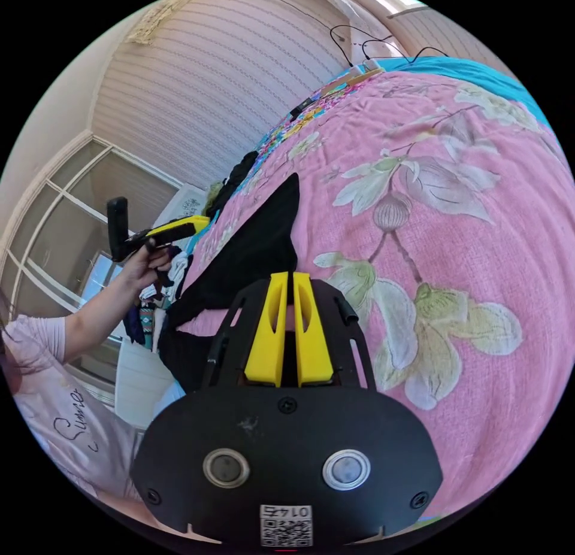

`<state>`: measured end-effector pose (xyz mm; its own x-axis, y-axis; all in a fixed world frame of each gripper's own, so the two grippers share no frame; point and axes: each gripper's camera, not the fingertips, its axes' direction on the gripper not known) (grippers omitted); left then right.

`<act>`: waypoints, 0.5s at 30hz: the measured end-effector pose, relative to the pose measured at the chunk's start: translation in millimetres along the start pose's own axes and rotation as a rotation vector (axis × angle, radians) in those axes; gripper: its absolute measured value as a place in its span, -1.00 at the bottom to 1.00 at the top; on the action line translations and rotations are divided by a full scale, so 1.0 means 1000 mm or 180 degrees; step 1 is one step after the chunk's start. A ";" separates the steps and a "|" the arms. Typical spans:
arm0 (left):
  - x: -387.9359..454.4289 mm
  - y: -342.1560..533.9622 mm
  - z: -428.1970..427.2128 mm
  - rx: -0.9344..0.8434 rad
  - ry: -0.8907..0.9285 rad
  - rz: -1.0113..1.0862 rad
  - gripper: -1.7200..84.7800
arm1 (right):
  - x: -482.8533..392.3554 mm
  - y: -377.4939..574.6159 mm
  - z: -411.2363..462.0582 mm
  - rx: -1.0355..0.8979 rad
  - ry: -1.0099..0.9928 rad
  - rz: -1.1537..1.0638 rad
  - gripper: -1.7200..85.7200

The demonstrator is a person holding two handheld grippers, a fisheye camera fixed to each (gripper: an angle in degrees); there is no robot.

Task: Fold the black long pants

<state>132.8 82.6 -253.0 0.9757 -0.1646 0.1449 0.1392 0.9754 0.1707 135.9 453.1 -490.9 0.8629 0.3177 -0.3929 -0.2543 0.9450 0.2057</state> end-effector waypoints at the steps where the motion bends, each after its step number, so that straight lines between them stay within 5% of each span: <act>1: -0.003 -0.012 0.012 -0.0030 -0.0011 -0.0087 -0.82 | 0.002 0.000 -0.002 0.0018 -0.0070 -0.0037 -0.94; 8: 0.005 -0.042 0.075 -0.0583 -0.0175 -0.0012 -0.82 | 0.021 0.002 -0.001 -0.0002 -0.0292 -0.0024 -0.95; 15: 0.021 -0.041 0.056 -0.0448 -0.0380 0.0456 -0.98 | 0.033 0.006 -0.008 0.0179 -0.0411 -0.0002 -0.95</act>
<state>138.4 31.2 -202.0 0.9614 -0.0308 0.2736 0.0310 0.9995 0.0037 159.8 469.6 -510.0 0.9130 0.3010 -0.2753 -0.2318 0.9382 0.2569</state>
